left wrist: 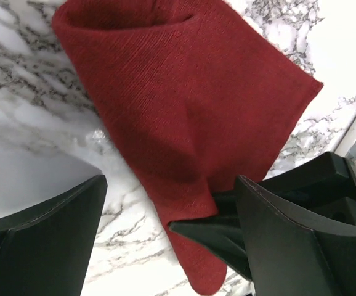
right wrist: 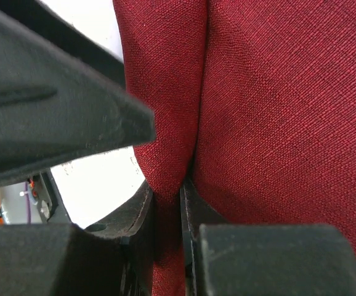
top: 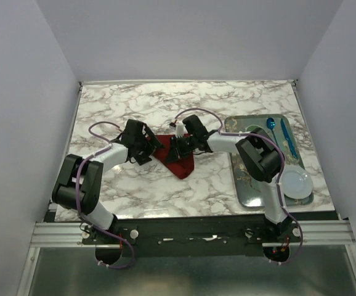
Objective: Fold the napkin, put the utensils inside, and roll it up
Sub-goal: Roll the napkin with the utensil
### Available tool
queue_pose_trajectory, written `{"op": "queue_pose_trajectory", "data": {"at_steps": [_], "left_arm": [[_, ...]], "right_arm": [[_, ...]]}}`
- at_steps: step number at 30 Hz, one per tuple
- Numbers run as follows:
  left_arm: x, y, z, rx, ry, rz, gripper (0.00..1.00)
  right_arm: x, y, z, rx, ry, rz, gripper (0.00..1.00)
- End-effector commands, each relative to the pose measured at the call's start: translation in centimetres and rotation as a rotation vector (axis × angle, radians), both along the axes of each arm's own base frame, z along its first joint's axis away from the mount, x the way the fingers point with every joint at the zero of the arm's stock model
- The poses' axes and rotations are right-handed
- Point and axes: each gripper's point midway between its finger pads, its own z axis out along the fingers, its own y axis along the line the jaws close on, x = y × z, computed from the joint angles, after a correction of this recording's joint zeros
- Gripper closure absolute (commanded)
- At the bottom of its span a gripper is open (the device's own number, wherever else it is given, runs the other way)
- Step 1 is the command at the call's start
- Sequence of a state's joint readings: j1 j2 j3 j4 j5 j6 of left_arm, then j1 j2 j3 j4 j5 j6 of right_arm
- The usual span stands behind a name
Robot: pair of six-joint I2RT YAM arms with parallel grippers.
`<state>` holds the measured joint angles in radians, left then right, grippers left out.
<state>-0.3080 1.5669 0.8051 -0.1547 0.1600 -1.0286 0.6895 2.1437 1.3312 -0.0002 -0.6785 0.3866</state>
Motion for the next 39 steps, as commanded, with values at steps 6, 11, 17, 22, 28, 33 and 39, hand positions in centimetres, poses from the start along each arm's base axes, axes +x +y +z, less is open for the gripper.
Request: {"op": "queue_pose_trajectory", "data": {"at_steps": [6, 11, 17, 22, 28, 33, 39], "left_arm": [[0.4, 0.8, -2.8, 0.050, 0.044, 0.063, 0.32], [0.4, 0.7, -3.2, 0.051, 0.044, 0.049, 0.54], [-0.3, 0.8, -2.8, 0.039, 0.041, 0.047, 0.60], [-0.5, 0.6, -2.2, 0.019, 0.034, 0.047, 0.61], [-0.5, 0.3, -1.5, -0.002, 0.029, 0.042, 0.61], [-0.8, -0.2, -1.5, -0.034, 0.049, 0.043, 0.61], [-0.9, -0.6, -1.2, -0.063, 0.060, 0.048, 0.60]], "right_arm": [[-1.9, -1.2, -2.9, -0.054, 0.087, 0.018, 0.88], [-1.5, -2.0, -2.8, -0.110, 0.022, 0.008, 0.80], [-0.6, -3.2, -1.3, -0.261, -0.146, -0.017, 0.56], [-0.7, -3.0, 1.5, -0.385, -0.330, -0.065, 0.36], [0.1, -2.4, 3.2, -0.525, -0.569, -0.132, 0.19], [0.4, -1.3, 2.5, -0.631, -0.689, -0.132, 0.17], [0.4, -0.4, 0.9, -0.698, -0.736, -0.138, 0.00]]}}
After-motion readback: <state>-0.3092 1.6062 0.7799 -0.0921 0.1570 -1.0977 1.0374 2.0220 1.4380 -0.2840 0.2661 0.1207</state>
